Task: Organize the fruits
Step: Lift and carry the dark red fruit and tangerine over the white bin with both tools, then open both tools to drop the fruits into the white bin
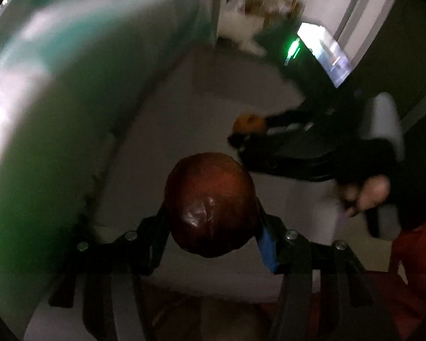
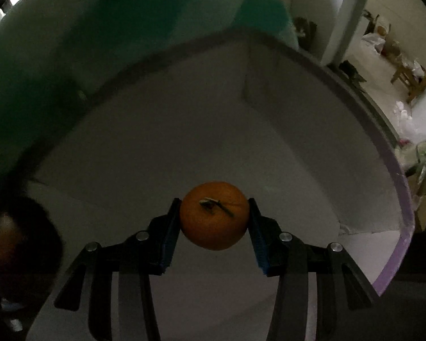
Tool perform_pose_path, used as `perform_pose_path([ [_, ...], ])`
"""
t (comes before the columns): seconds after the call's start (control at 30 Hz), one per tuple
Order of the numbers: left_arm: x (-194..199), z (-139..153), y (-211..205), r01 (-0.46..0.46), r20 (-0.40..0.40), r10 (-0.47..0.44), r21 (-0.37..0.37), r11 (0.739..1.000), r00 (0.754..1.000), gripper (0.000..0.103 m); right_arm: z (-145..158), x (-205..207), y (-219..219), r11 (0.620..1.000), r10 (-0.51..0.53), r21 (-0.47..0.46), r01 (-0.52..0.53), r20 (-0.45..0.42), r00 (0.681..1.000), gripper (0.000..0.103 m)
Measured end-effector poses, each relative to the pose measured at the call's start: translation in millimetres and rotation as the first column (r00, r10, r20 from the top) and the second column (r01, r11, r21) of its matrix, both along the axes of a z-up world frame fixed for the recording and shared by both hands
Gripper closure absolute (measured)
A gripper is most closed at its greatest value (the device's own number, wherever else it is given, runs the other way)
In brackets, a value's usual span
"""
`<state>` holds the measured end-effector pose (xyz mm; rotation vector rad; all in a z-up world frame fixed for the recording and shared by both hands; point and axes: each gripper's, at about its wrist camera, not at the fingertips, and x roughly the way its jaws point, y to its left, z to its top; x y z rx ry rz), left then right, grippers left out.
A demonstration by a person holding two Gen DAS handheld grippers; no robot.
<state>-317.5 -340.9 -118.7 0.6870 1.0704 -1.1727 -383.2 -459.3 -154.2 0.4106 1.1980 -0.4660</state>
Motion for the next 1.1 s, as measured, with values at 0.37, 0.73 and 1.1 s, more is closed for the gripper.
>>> perform_pose_path([
  [0.37,20,-70,-26,-0.003,-0.023,0.008,0.221,0.975,1.000,0.049,-26,7,-14,0.999,0.017,0.053,-0.011,-0.117,0.993,0.057],
  [0.73,8,-69,-32,0.014,-0.035,-0.009,0.152,0.988,0.999,0.033,-13,20,-34,0.994,-0.045,0.095,0.051,-0.074,0.996,0.032],
  [1.1,-7,66,50,0.077,0.123,-0.036,-0.344,0.936,0.992,0.005,145,1,-26,1.000,-0.016,-0.013,0.023,0.403,0.915,0.025],
])
